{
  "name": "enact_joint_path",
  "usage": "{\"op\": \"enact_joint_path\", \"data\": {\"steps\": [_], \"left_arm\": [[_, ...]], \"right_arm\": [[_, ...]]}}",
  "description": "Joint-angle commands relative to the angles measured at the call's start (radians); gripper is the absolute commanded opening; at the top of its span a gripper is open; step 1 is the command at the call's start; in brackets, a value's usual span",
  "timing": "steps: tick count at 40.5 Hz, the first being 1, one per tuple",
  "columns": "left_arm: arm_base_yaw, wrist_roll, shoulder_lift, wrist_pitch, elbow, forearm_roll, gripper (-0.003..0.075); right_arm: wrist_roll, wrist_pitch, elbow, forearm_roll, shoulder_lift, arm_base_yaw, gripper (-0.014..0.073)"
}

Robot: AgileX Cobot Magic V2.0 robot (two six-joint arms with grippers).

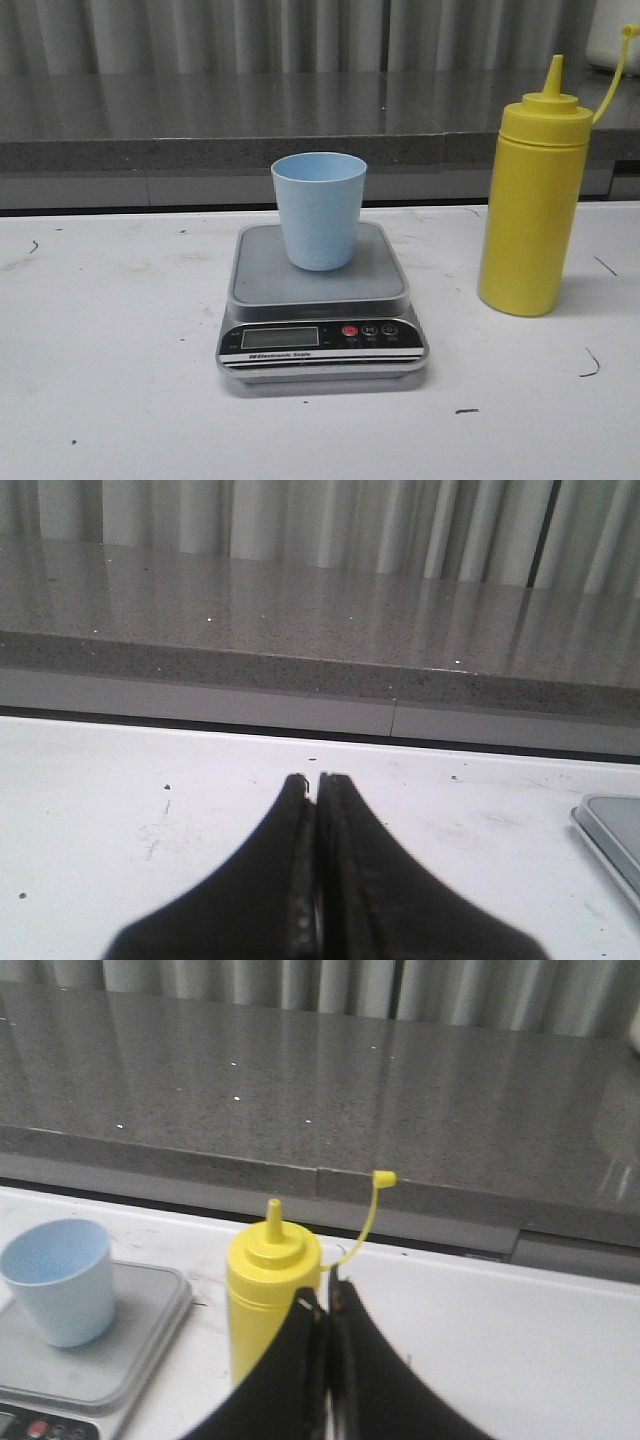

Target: Pour seasoning into cup on scale with both arms

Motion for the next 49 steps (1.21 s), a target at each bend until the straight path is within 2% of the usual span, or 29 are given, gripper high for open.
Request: {"op": "enact_joint_path", "data": {"steps": [1, 3, 7, 18, 26, 35, 49], "left_arm": [[0.004, -0.008, -0.014, -0.071, 0.025, -0.01, -0.002], [0.004, -0.008, -0.014, -0.071, 0.025, -0.01, -0.002], [0.004, -0.008, -0.014, -0.071, 0.025, -0.01, -0.002], [0.004, -0.008, -0.014, -0.071, 0.025, -0.01, -0.002], [0.004, -0.008, -0.014, -0.071, 0.025, -0.01, -0.002], [0.004, -0.008, -0.014, -0.071, 0.025, -0.01, -0.002], [0.004, -0.008, -0.014, -0.071, 0.025, -0.01, -0.002]], "right_arm": [[0.14, -0.114, 0.028, -0.169, -0.027, -0.002, -0.0111], [0.239, -0.132, 0.072, -0.282, -0.05, -0.002, -0.0111], [0.353, -0.178, 0.161, -0.393, -0.104, -0.002, -0.0111], [0.353, -0.216, 0.406, -0.395, -0.251, -0.002, -0.0111], [0.353, -0.214, 0.496, -0.39, -0.383, -0.009, -0.0111], [0.353, -0.17, 0.502, -0.39, -0.5, -0.045, -0.0111], [0.353, -0.18, 0.502, -0.39, -0.498, -0.056, -0.0111]]}}
